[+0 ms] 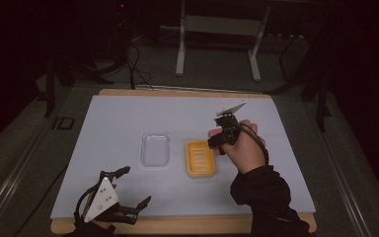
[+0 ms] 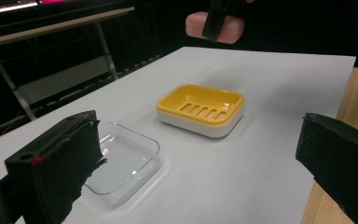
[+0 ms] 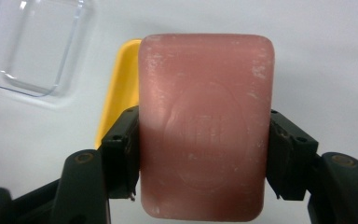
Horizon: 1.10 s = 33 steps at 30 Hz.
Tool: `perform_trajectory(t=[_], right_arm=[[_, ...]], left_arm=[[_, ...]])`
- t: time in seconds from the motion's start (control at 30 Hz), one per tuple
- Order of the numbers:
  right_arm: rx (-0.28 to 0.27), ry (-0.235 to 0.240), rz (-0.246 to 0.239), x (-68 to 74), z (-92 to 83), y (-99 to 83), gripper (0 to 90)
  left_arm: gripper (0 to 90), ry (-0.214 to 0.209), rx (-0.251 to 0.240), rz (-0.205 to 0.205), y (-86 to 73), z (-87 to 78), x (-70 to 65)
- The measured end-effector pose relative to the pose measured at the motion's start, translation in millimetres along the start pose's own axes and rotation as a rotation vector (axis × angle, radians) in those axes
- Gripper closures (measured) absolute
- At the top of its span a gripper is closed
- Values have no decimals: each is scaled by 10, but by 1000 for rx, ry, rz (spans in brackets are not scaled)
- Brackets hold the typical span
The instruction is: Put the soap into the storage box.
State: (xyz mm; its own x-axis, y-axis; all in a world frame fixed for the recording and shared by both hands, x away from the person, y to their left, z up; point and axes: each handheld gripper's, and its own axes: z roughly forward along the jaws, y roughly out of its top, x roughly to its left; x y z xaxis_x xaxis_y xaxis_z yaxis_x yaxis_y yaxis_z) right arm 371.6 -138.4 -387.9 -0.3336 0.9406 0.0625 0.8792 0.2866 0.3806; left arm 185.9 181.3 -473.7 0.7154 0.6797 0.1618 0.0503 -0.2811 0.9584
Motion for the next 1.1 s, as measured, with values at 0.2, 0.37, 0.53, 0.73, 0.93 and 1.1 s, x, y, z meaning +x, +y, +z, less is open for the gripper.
perform_trajectory(t=[0.2, 0.37, 0.53, 0.73, 0.93, 1.1], right_arm=[[-12, 22, 10, 142, 68, -7, 379], [-27, 3, 31, 239, 177, -16, 380], [-28, -10, 60, 317, 302, -24, 379], [-13, -5, 88, 369, 488, -59, 379], [-4, 14, 113, 397, 664, -93, 379], [20, 8, 125, 398, 814, -130, 379]], left_arm=[[7, -1, 0, 3, 1, 0, -4], [6, -6, 2, 5, 0, 8, -6], [7, -7, 0, 10, 4, -3, -13], [6, -10, -1, 11, 6, -4, -18], [7, -13, -2, 13, 7, -5, -21], [6, -15, -2, 13, 7, -6, -21]])
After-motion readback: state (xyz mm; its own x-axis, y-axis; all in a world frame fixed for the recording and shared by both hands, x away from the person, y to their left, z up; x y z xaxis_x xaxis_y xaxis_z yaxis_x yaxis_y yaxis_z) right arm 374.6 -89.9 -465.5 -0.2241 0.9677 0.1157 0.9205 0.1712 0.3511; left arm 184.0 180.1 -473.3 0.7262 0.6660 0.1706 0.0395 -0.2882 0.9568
